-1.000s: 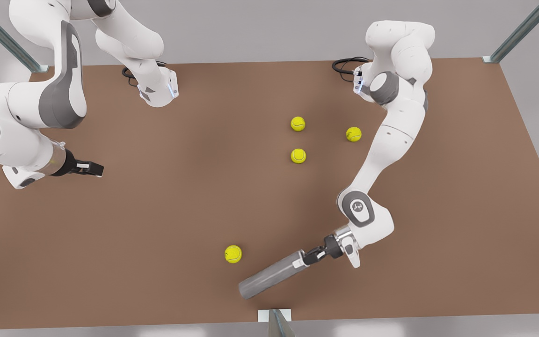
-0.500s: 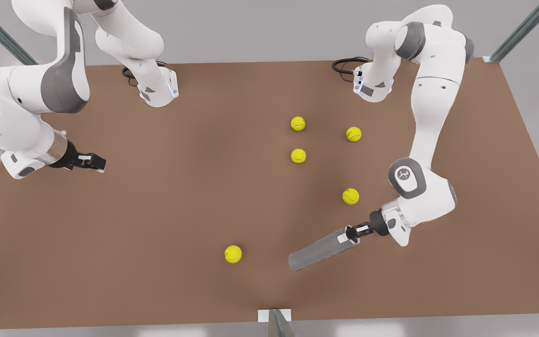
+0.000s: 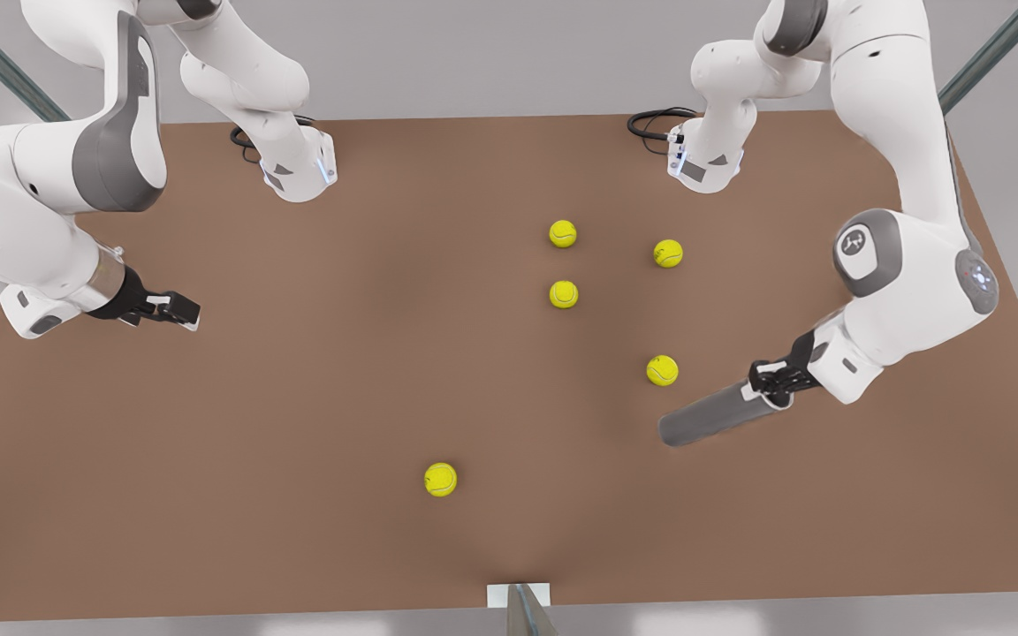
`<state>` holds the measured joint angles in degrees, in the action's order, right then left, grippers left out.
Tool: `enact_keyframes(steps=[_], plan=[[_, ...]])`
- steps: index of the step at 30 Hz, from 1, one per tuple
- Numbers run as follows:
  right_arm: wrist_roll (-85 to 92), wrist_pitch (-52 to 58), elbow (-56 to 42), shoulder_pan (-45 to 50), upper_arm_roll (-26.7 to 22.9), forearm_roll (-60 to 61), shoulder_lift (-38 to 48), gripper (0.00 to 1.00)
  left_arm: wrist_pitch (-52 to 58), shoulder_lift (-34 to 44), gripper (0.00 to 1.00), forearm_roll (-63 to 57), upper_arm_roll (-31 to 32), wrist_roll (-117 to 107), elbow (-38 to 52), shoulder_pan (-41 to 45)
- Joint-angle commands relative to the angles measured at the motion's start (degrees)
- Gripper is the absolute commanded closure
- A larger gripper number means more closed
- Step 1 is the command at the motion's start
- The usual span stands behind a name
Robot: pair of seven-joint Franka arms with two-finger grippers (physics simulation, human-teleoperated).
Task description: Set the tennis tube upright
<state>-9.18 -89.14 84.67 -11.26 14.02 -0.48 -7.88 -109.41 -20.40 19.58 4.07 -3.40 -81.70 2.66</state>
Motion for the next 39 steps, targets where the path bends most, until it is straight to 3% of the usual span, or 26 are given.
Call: enact_keyframes(steps=[1, 7, 14, 32, 34, 35, 37, 38, 39], plan=[[-0.1, -0.2, 0.0, 0.0, 0.0, 0.0, 0.1, 0.0, 4.9, 0.9, 0.79, -5.1, -0.2, -2.8, -0.1, 0.0], [-0.1, -0.2, 0.0, 0.1, 0.0, 0.0, 0.1, 0.0, 6.0, -0.4, 0.79, -16.9, 0.4, -2.8, -0.5, 0.3], [0.0, -0.2, 0.1, 0.1, 0.0, 0.0, 0.1, 0.0, 6.0, -4.0, 0.79, -22.5, 0.3, -3.6, -0.6, 0.4], [0.0, -0.2, 0.3, 0.1, 0.0, -0.2, 0.1, 0.0, 6.0, -7.5, 0.79, -22.7, 0.7, -4.2, -0.7, 1.4], [0.0, -0.2, 0.3, 0.0, 0.0, -0.2, 0.1, 0.0, 5.9, -7.5, 0.67, -22.7, 0.8, -4.3, -0.7, 1.5], [0.0, -0.3, 0.3, 0.1, 0.0, -0.2, 0.0, 0.0, 5.9, -7.5, 0.54, -22.7, 0.8, -4.2, -0.7, 1.6], [0.0, -0.3, 0.2, -0.2, -0.1, -0.5, 0.0, 0.0, 6.0, -7.5, 0.14, -22.7, 0.8, -4.0, -0.7, 1.6], [0.0, -0.3, 0.4, -0.1, -0.2, -0.5, 0.0, 0.0, 6.1, -7.4, 0.0, -22.7, 0.8, -3.7, -0.6, 1.5], [0.0, -0.4, 0.3, -0.1, -0.2, -0.5, -0.1, 0.0, 6.1, -6.6, 0.0, -22.7, 0.7, -3.5, -0.4, 1.6]])
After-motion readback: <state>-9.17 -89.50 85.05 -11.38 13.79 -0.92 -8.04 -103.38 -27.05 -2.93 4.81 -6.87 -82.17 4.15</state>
